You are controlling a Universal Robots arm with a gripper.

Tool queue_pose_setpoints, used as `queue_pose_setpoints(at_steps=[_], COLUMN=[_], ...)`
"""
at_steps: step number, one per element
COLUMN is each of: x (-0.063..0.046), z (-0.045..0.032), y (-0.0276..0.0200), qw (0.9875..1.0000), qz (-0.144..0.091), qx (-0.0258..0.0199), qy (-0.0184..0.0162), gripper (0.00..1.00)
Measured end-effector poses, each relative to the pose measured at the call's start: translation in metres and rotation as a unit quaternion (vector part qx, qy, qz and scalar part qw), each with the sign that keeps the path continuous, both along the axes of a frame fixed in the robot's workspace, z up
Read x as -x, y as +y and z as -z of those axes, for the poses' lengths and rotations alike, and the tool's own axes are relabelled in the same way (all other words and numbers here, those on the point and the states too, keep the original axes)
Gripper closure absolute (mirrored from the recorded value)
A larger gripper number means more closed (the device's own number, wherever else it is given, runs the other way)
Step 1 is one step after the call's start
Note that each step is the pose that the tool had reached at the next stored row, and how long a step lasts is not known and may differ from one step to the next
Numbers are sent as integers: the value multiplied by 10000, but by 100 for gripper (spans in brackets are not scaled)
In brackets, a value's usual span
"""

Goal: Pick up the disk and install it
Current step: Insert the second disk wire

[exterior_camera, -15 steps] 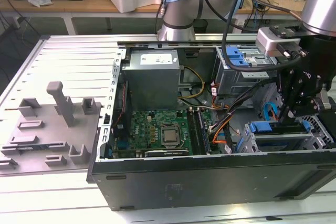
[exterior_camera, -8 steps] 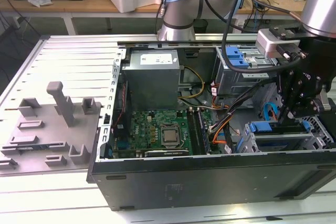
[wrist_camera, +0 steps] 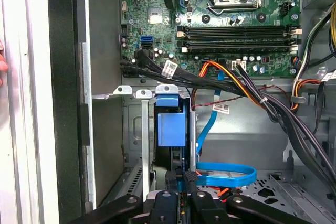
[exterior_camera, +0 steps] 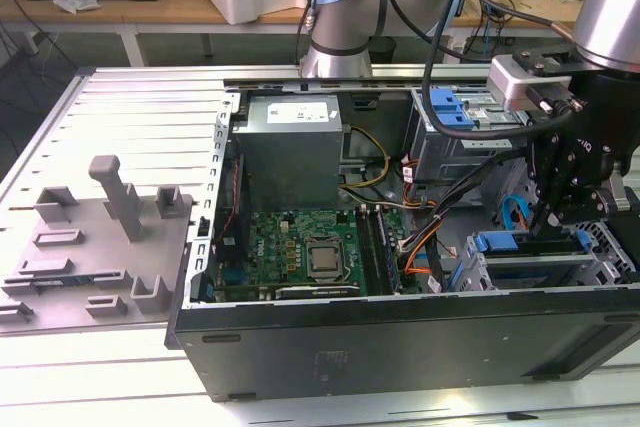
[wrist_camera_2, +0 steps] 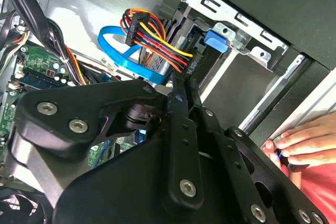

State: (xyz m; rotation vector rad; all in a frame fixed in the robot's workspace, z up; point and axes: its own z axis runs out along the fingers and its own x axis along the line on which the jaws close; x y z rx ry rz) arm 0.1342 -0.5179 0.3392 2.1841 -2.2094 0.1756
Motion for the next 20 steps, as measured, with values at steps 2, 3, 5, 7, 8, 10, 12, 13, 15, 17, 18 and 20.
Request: queue_pose_setpoints(at_steps=[2,3,5,7,8,10,12,13,15,17,18,20], x=[0,5,23,39,42,49,49,49,49,49,49,49], z=[0,1,0,0,0,2,2,2,3,2,-5,-36], y=[0,0,0,0,0,0,0,0,0,0,0,0], qw=[10000,10000,10000,10000,10000,10000,10000,10000,10000,10000,10000,10000], qz=[0,1,0,0,-1,1,0,0,0,0,0,0], qx=[0,-1,0,0,0,-3,0,1,0,0,0,5], qy=[0,-1,-3,-4,-3,-3,-3,-3,-3,-3,-3,-3], gripper=[84,84,84,84,84,83,64,64,64,64,64,64])
